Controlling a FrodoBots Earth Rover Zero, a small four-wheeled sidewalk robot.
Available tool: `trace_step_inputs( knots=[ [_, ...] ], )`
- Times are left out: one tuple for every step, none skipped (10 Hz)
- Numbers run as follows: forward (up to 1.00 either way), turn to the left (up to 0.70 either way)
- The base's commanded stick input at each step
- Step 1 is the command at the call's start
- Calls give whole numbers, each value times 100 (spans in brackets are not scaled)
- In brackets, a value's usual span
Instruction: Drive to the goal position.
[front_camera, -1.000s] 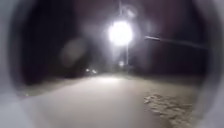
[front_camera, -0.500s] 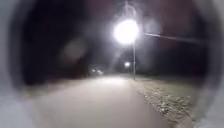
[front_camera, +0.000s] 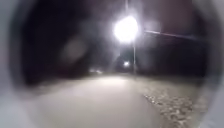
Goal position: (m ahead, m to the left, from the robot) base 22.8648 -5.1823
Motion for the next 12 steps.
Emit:
trace_step_inputs(
  knots=[
    [100, 0],
    [100, 0],
    [100, 0],
    [100, 0],
    [100, 0],
    [100, 0],
    [100, 0],
    [100, 0],
    [100, 0],
    [100, 0],
    [100, 0],
    [100, 0]
  ],
)
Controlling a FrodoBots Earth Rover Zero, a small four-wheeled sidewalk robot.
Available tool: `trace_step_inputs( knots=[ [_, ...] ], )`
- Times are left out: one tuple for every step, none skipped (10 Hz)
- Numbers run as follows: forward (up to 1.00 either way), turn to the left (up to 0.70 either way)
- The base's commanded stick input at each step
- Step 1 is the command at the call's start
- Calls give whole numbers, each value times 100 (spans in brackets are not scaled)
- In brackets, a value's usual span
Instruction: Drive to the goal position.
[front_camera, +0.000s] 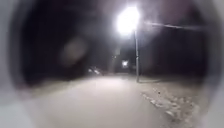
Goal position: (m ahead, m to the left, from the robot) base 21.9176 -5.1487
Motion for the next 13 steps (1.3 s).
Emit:
trace_step_inputs(
  knots=[
    [100, 0],
    [100, 0],
    [100, 0],
    [100, 0],
    [100, 0],
    [100, 0],
    [100, 0],
    [100, 0],
    [100, 0],
    [100, 0],
    [100, 0],
    [100, 0],
    [100, 0]
  ],
)
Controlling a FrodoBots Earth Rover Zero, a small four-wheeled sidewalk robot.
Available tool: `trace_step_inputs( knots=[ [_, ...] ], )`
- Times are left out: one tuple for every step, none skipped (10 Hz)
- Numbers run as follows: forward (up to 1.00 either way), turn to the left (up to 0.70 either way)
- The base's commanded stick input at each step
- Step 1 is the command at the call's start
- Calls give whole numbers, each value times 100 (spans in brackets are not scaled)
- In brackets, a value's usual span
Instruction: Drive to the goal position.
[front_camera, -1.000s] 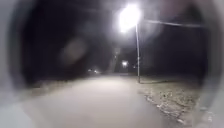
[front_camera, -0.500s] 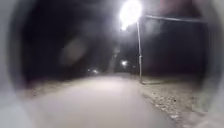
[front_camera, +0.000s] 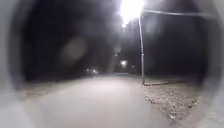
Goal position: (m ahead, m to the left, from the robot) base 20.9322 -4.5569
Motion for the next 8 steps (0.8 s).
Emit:
trace_step_inputs(
  knots=[
    [100, 0],
    [100, 0],
    [100, 0],
    [100, 0],
    [100, 0],
    [100, 16],
    [100, 34],
    [100, 20]
  ],
)
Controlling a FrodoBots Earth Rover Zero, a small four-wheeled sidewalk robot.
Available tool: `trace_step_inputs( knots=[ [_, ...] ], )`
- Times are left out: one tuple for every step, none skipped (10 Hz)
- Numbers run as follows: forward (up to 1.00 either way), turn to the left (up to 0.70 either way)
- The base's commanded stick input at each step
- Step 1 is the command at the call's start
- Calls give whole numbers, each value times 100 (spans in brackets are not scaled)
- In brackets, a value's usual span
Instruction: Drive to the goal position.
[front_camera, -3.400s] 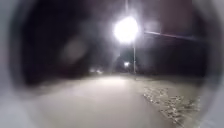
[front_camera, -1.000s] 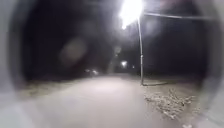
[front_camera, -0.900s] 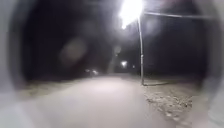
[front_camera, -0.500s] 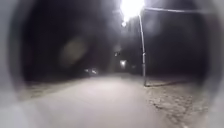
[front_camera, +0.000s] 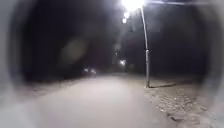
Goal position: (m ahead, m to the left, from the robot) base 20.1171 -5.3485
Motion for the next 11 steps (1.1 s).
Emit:
trace_step_inputs(
  knots=[
    [100, 4],
    [100, 0],
    [100, 0],
    [100, 0],
    [100, 0],
    [100, 0],
    [100, 0],
    [100, 0],
    [100, 0],
    [100, 0],
    [100, 0]
  ],
)
